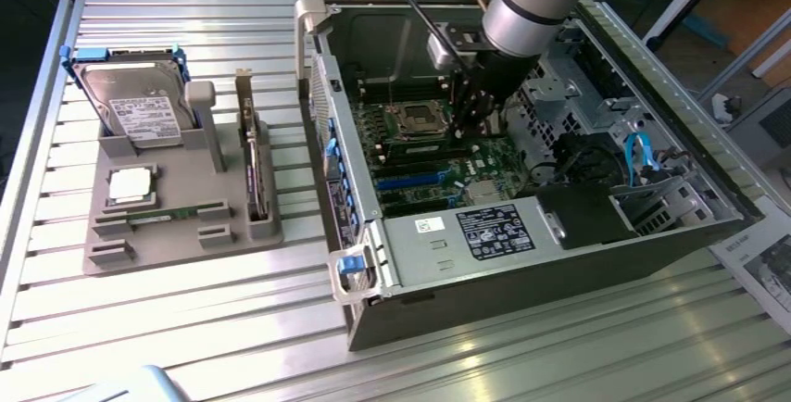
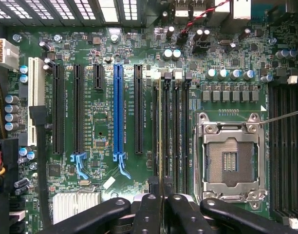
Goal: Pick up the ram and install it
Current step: 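Insert the ram into the slot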
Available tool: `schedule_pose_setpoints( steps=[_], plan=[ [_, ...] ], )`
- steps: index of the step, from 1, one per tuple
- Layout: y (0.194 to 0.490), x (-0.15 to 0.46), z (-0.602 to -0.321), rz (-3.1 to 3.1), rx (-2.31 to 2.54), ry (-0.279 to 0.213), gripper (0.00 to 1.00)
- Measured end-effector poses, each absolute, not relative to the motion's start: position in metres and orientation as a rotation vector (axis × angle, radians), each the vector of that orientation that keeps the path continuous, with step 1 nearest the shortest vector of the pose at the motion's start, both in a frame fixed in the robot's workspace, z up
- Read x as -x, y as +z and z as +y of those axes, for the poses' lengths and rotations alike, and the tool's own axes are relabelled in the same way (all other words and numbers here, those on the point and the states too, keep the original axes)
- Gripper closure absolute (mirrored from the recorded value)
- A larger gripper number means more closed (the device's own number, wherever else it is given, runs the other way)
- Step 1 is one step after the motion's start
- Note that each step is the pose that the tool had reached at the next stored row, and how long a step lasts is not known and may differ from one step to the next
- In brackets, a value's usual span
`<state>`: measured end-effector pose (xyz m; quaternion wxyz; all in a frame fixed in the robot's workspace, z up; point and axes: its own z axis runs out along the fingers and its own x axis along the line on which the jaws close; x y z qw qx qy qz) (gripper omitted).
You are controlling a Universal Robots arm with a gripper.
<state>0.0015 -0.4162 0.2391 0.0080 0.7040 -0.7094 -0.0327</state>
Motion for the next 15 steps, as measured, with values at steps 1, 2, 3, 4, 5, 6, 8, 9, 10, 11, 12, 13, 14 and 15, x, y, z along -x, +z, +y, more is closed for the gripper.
schedule_pose_setpoints(
  steps=[1, 2, 3, 4, 5, 6, 8, 9, 10, 11, 12, 13, 14, 15],
  plan=[
    [0.2389, -0.0015, -0.4162, -2.217, -2.201, -0.102, 0.88],
    [0.2388, -0.0015, -0.4162, -2.217, -2.201, -0.102, 0.88],
    [0.2387, -0.0015, -0.4162, -2.217, -2.201, -0.102, 0.88],
    [0.2386, -0.0015, -0.4162, -2.217, -2.201, -0.102, 0.88],
    [0.2384, -0.0015, -0.4162, -2.217, -2.201, -0.102, 0.88],
    [0.2383, -0.0015, -0.4162, -2.217, -2.201, -0.102, 0.88],
    [0.2382, -0.0015, -0.4162, -2.217, -2.201, -0.102, 0.88],
    [0.2382, -0.0015, -0.4162, -2.217, -2.201, -0.102, 0.88],
    [0.2382, -0.0014, -0.4162, -2.218, -2.201, -0.102, 0.88],
    [0.2382, -0.0014, -0.4162, -2.218, -2.201, -0.102, 0.88],
    [0.2382, -0.0013, -0.4162, -2.218, -2.201, -0.101, 0.88],
    [0.2382, -0.0012, -0.4162, -2.218, -2.201, -0.102, 0.88],
    [0.2381, -0.0012, -0.4162, -2.218, -2.201, -0.101, 0.88],
    [0.2381, -0.0010, -0.4162, -2.218, -2.201, -0.102, 0.88]
  ],
)
